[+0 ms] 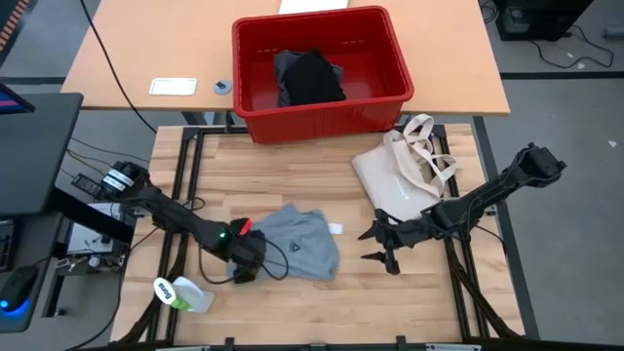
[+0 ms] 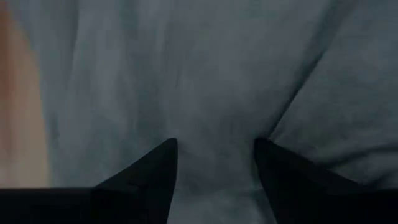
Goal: Fold Laundry from Bin
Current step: Fold the gray shirt
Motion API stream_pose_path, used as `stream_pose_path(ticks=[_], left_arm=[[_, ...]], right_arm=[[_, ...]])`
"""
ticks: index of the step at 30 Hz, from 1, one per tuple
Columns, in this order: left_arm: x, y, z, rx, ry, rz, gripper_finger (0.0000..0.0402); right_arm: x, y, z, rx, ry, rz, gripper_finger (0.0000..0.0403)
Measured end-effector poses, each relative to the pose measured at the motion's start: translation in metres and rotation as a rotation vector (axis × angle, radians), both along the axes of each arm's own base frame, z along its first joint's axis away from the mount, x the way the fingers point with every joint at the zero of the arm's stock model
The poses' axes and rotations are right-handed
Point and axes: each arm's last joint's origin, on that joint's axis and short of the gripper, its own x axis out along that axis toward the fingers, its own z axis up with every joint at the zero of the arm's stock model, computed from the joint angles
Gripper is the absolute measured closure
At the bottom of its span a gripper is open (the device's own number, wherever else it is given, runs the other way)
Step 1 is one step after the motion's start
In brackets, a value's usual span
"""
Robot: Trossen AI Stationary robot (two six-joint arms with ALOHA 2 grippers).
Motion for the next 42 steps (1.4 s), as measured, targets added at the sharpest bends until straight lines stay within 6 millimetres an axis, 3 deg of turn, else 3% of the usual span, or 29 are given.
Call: stream_pose_path(ticks=[4,9,16,22,27,32,36,39,42], left_arm=[[0.011,-0.011,0.040,-0.035,-0.162,-0.076,0.0197],[0.024,-0.015,0.060,0.005,-0.304,-0.057,0.0210],[0.041,-0.014,0.044,0.035,-0.330,-0.056,0.0212],[0.045,-0.014,0.033,0.036,-0.296,-0.016,0.0212],[0.047,-0.016,0.033,0.027,-0.312,-0.009,0.0212],[0.054,-0.020,0.038,-0.013,-0.402,-0.011,0.0212],[0.062,-0.023,0.045,-0.035,-0.508,-0.048,0.0212],[0.066,-0.023,0.049,-0.031,-0.560,-0.064,0.0212],[0.069,-0.020,0.050,-0.007,-0.579,-0.044,0.0212]], right_arm=[[0.002,-0.001,0.001,-0.009,-0.029,-0.035,0.0131],[0.019,0.009,-0.013,-0.032,-0.075,-0.012,0.0131],[0.051,0.013,-0.059,-0.124,-0.057,-0.027,0.0131],[0.078,0.014,-0.083,-0.210,0.007,-0.005,0.0131],[0.091,-0.006,-0.094,-0.328,0.056,-0.022,0.0133],[0.100,-0.062,-0.085,-0.473,0.072,-0.223,0.0142],[0.100,-0.100,-0.057,-0.605,0.017,-0.388,0.0148],[0.095,-0.112,-0.034,-0.610,-0.020,-0.432,0.0151],[0.087,-0.106,-0.011,-0.508,-0.084,-0.396,0.0151]])
